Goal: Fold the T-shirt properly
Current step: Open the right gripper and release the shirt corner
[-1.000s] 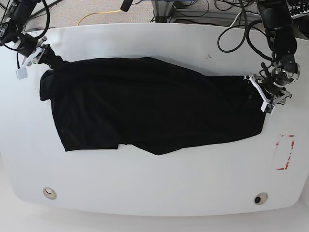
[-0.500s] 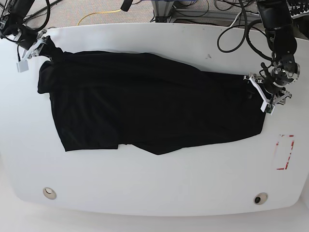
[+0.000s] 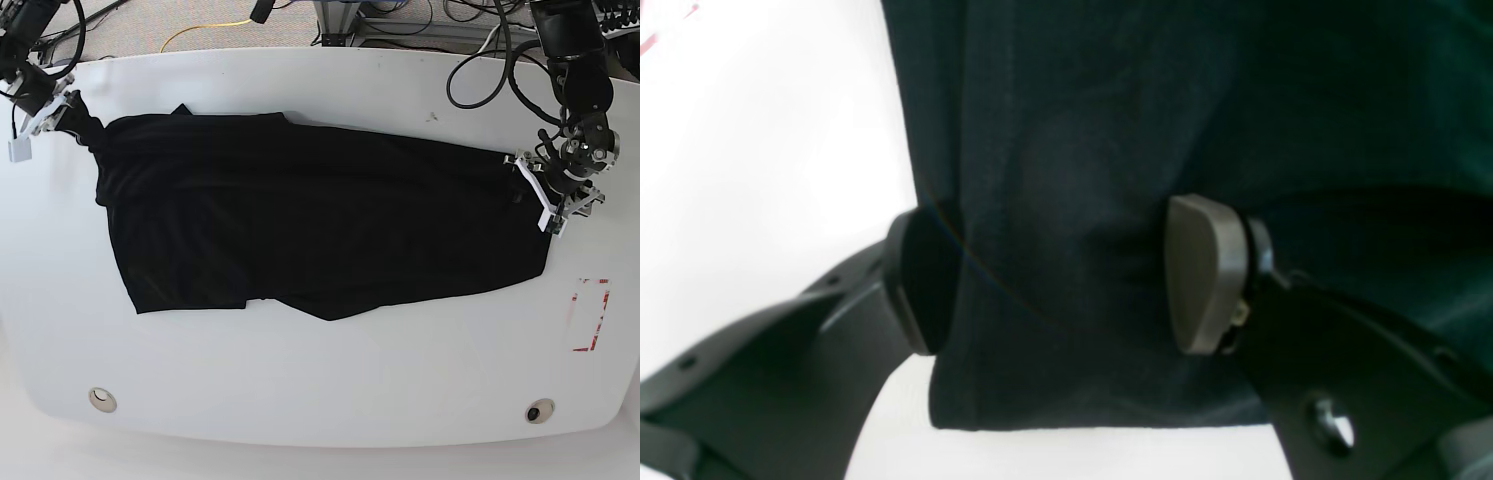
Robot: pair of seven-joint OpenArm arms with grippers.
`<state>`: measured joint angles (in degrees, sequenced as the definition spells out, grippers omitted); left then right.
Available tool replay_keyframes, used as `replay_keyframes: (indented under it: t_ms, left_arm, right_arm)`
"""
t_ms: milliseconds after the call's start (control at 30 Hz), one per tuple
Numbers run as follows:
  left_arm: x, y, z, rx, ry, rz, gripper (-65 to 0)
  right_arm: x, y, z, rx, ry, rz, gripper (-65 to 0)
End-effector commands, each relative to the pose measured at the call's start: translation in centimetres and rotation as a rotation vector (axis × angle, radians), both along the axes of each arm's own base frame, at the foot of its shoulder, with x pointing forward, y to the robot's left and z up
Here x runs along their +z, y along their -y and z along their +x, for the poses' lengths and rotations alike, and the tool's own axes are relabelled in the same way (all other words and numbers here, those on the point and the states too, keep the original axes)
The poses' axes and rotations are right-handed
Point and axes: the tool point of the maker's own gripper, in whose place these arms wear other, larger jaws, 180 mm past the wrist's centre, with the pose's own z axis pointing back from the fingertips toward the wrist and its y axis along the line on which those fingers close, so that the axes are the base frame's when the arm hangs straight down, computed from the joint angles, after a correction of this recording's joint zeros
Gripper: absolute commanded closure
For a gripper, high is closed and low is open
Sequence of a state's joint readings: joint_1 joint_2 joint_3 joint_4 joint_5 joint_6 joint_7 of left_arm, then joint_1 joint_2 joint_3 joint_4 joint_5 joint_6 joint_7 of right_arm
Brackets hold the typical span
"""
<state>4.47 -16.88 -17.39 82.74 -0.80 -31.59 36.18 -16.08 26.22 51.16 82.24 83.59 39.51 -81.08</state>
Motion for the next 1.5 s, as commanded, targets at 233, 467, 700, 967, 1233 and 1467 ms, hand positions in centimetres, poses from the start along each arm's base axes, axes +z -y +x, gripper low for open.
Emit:
replay_keyframes:
  t_ms: [233, 467, 700, 967, 1233, 1467]
  left_arm:
    - [2.3, 0.2, 1.2, -0.002, 0.002, 0.048, -43.5]
    - [2.5, 0.0, 1.5, 0.003, 0.007, 0.049, -43.5]
    - [2.3, -0.2, 1.3, 0.006, 0.002, 0.052, -43.5]
    - [1.4, -0.3, 0.6, 0.013, -0.026, 0.047, -43.5]
    - [2.2, 0.0, 1.0, 0.006, -0.001, 0.046, -43.3]
    - [4.9, -0.3, 1.9, 0.057, 0.094, 0.012, -43.8]
  right_arm:
    - [3.6, -0.1, 5.9, 0.043, 0.143, -0.074, 0.0]
    - [3.2, 1.2, 8.6, 0.013, 0.11, -0.149, 0.0]
    - [1.5, 3.0, 10.8, -0.053, 0.044, -0.158, 0.0]
    - [2.0, 4.3, 12.8, -0.093, 0.034, -0.221, 0.0]
    - [1.0, 2.3, 12.2, -0.029, 0.024, -0.186, 0.0]
    - [-1.2, 2.1, 9.7, -0.022, -0.036, -0.167, 0.0]
